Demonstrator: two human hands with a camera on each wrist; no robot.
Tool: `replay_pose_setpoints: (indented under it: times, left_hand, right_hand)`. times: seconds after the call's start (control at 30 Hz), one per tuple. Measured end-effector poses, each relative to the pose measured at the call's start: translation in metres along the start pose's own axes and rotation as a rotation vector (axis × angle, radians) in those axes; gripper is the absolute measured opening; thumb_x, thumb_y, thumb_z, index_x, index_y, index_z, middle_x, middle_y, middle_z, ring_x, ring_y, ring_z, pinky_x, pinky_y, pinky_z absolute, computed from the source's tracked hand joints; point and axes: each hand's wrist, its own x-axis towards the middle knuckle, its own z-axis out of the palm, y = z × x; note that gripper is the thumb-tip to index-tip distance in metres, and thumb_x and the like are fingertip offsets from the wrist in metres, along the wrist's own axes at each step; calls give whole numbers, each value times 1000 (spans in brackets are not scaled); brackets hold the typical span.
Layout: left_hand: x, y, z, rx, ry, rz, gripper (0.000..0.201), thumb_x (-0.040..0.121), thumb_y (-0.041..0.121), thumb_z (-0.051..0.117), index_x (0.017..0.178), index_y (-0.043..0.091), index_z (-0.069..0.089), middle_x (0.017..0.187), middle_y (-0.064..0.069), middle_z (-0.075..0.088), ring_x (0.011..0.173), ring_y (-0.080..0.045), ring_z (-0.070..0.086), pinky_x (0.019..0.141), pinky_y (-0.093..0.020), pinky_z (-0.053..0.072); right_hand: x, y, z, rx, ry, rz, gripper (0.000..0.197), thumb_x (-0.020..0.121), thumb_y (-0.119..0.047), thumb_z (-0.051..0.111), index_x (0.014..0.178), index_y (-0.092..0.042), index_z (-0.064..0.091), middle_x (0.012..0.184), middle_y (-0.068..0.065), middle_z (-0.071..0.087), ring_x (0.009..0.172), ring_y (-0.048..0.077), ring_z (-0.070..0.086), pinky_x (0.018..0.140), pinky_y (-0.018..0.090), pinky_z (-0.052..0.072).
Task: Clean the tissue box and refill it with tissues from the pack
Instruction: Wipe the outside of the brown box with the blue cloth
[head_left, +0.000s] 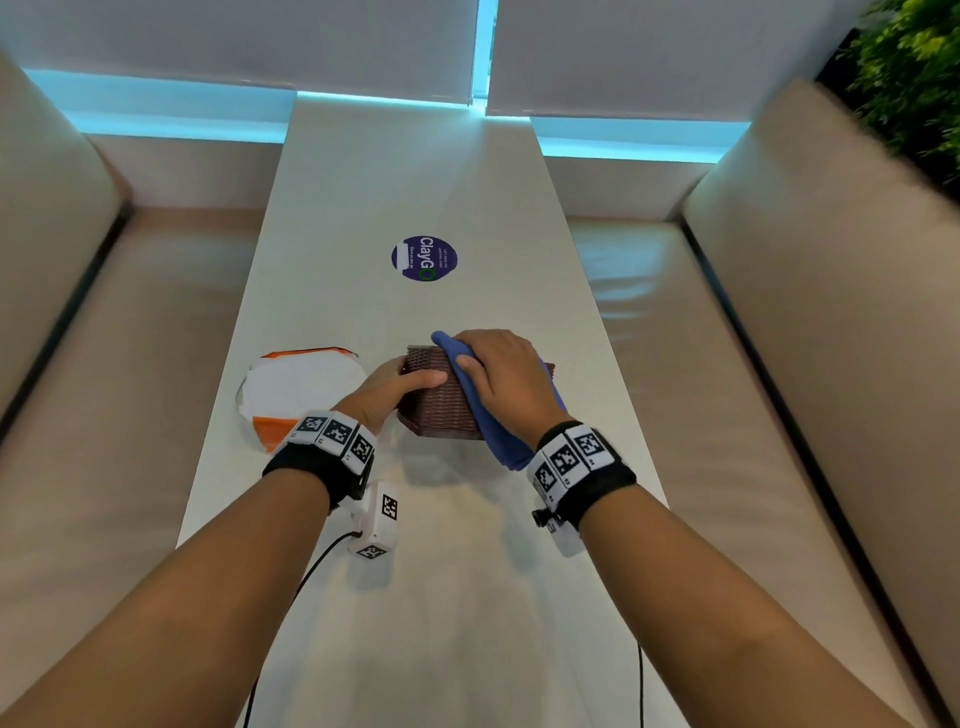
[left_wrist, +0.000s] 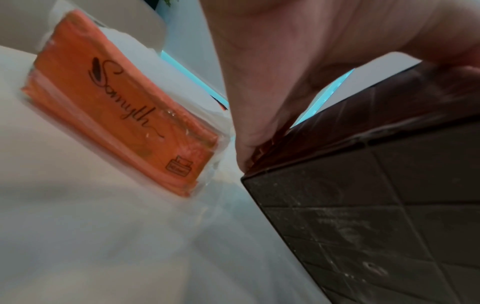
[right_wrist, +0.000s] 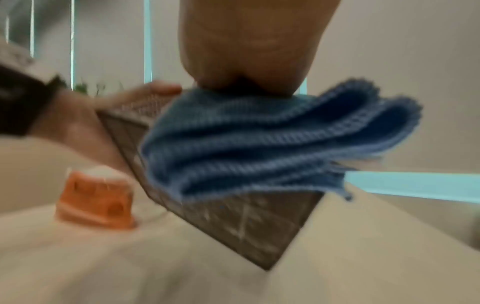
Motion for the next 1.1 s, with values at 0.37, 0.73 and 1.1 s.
replay_pose_setpoints:
  times: [0.37, 0.73, 1.1]
  left_hand:
    - [6, 1, 9, 29, 81, -49, 48, 62, 46, 76, 101, 22, 62, 103, -1, 68, 108, -24, 63, 90, -32, 49]
    - [-7, 4, 6, 39, 91, -122, 41, 89, 26, 63, 126, 13, 54, 103, 3, 65, 93, -9, 61, 73, -21, 48]
    - [15, -13, 10, -48, 334, -166, 120, 37, 85, 73, 131, 15, 50, 121, -9, 66, 104, -24, 67, 92, -44, 55]
  right_hand:
    - [-5, 11, 24, 34, 294, 700, 44, 102, -23, 20, 125, -7, 53, 139, 11, 50, 144, 31, 21, 117, 44, 20]
    - [-5, 18, 27, 139, 269, 815, 48, 103, -28, 21, 147, -10, 28, 156, 9, 26, 147, 26, 13, 120, 43, 13]
    - [1, -28, 28, 56, 151, 764, 54, 103, -28, 21, 151, -7, 9, 160, 15, 3, 149, 27, 0, 122, 40, 4]
